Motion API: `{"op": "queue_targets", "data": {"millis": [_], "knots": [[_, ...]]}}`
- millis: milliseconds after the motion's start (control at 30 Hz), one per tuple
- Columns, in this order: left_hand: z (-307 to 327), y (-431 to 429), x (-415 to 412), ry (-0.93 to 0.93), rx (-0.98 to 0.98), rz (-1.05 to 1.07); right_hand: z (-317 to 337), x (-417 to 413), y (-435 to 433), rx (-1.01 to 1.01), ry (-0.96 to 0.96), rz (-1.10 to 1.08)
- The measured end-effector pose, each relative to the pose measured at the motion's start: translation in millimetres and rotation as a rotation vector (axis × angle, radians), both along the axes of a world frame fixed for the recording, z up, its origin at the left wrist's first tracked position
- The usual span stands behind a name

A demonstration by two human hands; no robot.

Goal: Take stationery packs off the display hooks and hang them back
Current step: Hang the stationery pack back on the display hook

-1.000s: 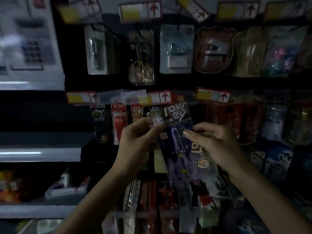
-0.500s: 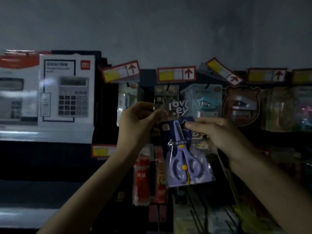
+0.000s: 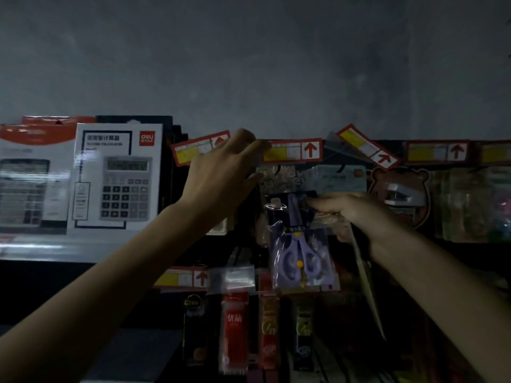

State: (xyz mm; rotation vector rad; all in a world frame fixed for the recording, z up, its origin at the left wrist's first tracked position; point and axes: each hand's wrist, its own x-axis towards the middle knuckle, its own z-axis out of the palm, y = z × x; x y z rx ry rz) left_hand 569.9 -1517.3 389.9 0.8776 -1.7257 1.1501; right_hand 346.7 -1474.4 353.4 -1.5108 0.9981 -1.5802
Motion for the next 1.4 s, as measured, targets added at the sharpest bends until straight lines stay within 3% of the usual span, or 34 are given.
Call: {"op": "queue_targets", "data": {"millis": [333, 533, 700, 1400], "knots": [[11, -7, -1, -0.081, -0.046, -0.017, 8, 7, -6, 0.014, 0.051, -0.068], [20, -1, 4, 0.032, -0.028, -0.155, 15, 15, -4, 0.003, 0.003, -0.047], [33, 2, 2, 0.080, -0.017, -0.146, 21, 19, -8, -0.010, -0.013, -0.070], [26, 3, 2, 0.008, -0.021, -0.174, 32, 21, -35, 0.027, -0.011, -0.170]]}}
